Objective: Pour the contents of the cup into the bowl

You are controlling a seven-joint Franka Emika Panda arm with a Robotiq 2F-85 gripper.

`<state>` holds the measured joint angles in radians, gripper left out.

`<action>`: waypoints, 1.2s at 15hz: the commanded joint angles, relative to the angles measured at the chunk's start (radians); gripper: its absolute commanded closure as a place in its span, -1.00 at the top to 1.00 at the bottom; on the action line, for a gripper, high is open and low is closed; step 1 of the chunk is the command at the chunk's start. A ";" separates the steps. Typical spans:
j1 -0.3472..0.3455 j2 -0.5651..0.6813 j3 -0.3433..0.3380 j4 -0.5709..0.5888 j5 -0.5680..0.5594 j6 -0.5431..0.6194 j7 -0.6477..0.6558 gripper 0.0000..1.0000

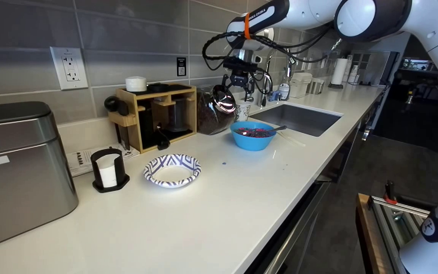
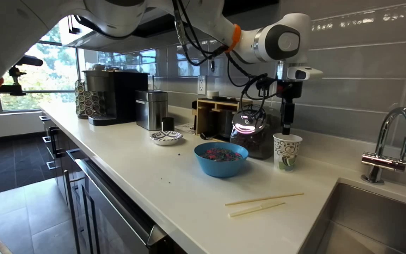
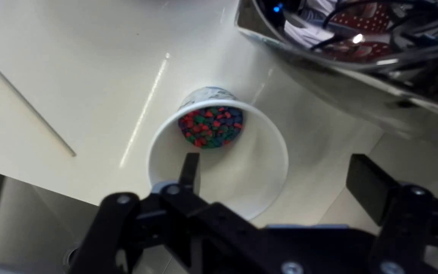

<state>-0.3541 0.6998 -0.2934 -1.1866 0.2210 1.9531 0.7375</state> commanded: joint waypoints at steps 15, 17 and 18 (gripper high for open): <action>-0.005 0.001 -0.023 0.003 -0.016 0.010 0.012 -1.00; 0.004 -0.049 -0.035 -0.039 -0.033 0.009 -0.010 -1.00; 0.007 -0.077 -0.039 -0.060 -0.039 0.004 -0.026 -1.00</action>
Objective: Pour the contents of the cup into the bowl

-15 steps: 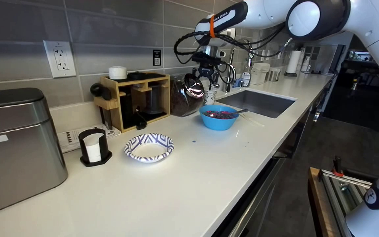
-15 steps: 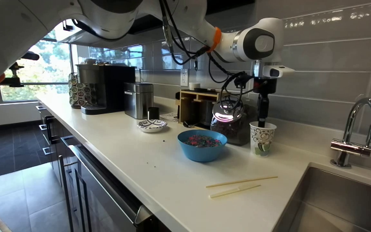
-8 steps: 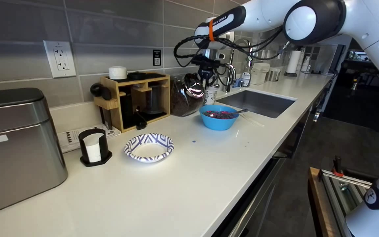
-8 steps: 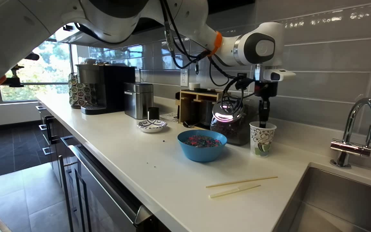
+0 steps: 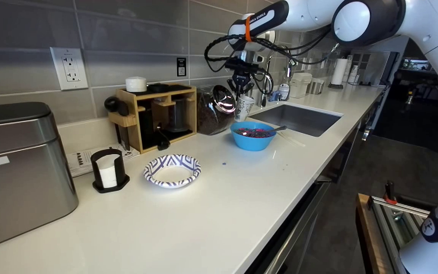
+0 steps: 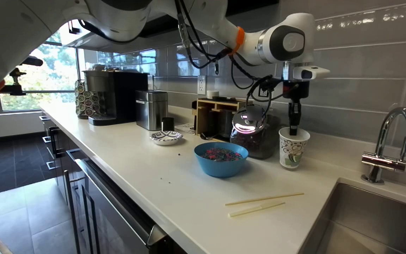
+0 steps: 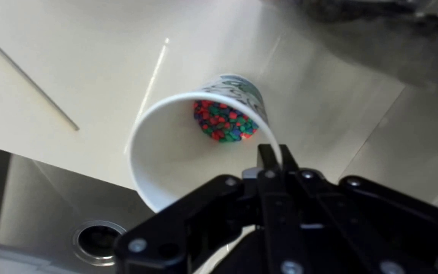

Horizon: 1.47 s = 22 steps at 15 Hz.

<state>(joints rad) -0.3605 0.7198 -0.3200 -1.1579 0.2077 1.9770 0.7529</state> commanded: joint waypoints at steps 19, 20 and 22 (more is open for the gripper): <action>0.009 -0.795 -0.002 -0.744 -0.162 -0.143 -0.855 -1.00; 0.014 -0.839 0.000 -0.796 -0.152 -0.094 -0.888 -1.00; 0.012 -0.755 -0.013 -0.692 -0.139 -0.143 -0.866 -1.00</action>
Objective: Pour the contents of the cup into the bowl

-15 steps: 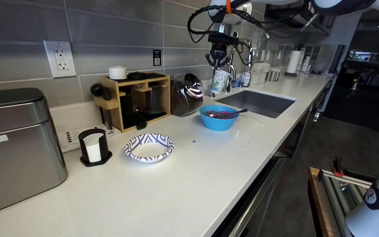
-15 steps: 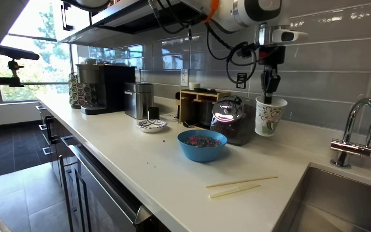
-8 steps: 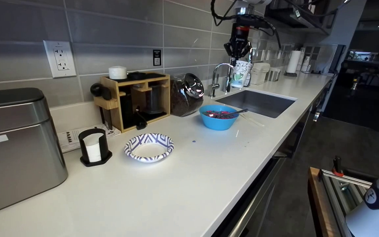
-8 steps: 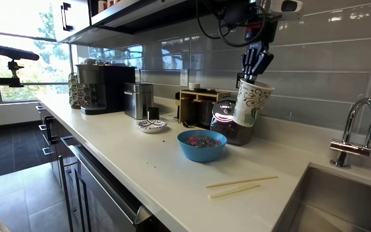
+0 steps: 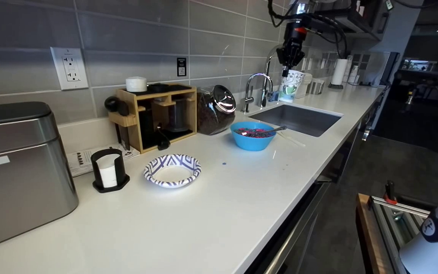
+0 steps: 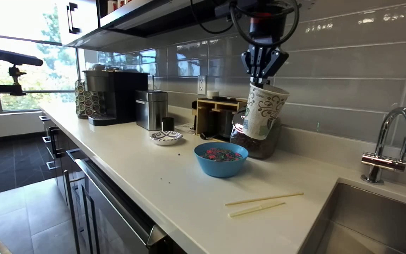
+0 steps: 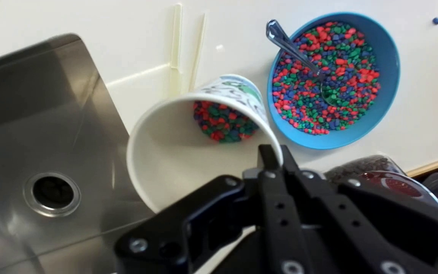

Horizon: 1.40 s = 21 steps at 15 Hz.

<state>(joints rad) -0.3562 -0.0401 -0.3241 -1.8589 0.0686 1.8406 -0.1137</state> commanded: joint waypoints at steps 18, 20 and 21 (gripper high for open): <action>0.083 -0.100 -0.024 -0.133 0.423 -0.128 -0.265 -1.00; 0.082 -0.089 -0.027 -0.136 0.486 -0.152 -0.289 -1.00; 0.082 -0.082 -0.028 -0.139 0.514 -0.158 -0.302 -1.00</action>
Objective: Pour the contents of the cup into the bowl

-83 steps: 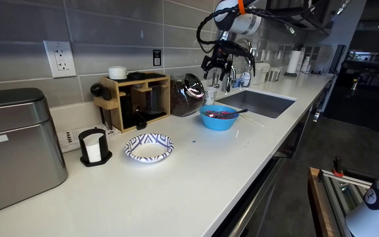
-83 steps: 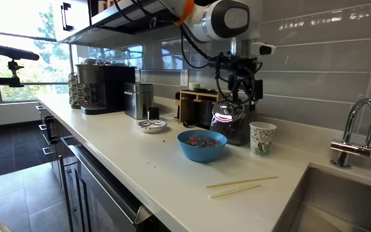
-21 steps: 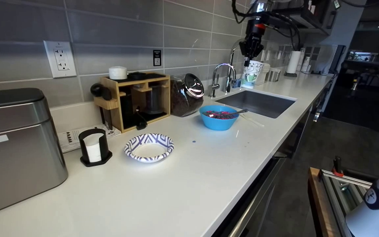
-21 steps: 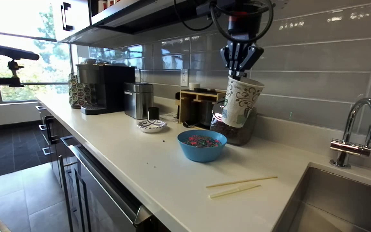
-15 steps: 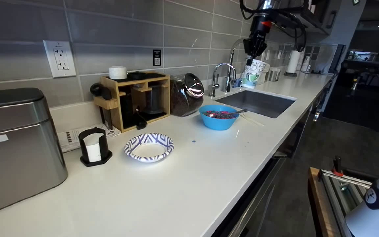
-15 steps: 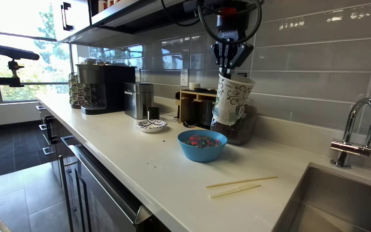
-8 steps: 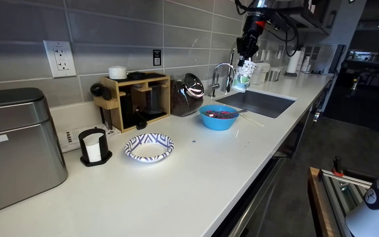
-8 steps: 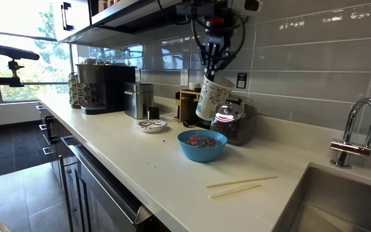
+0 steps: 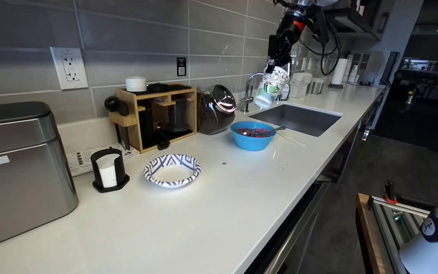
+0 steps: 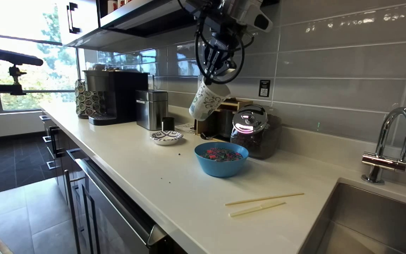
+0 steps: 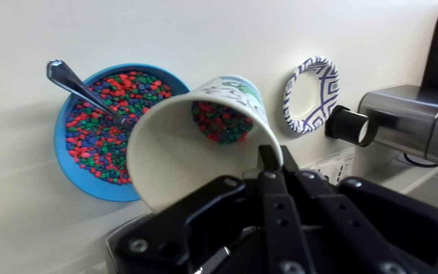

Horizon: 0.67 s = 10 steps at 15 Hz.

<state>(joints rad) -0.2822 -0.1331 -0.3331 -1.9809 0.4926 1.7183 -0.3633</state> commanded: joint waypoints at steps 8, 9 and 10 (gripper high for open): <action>-0.019 0.129 -0.025 -0.009 0.305 -0.145 -0.157 -1.00; -0.027 0.148 -0.027 -0.008 0.322 -0.156 -0.173 -1.00; -0.037 0.170 -0.030 -0.007 0.347 -0.173 -0.183 -1.00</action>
<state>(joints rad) -0.2927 -0.0255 -0.3477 -1.9997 0.7634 1.6094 -0.4926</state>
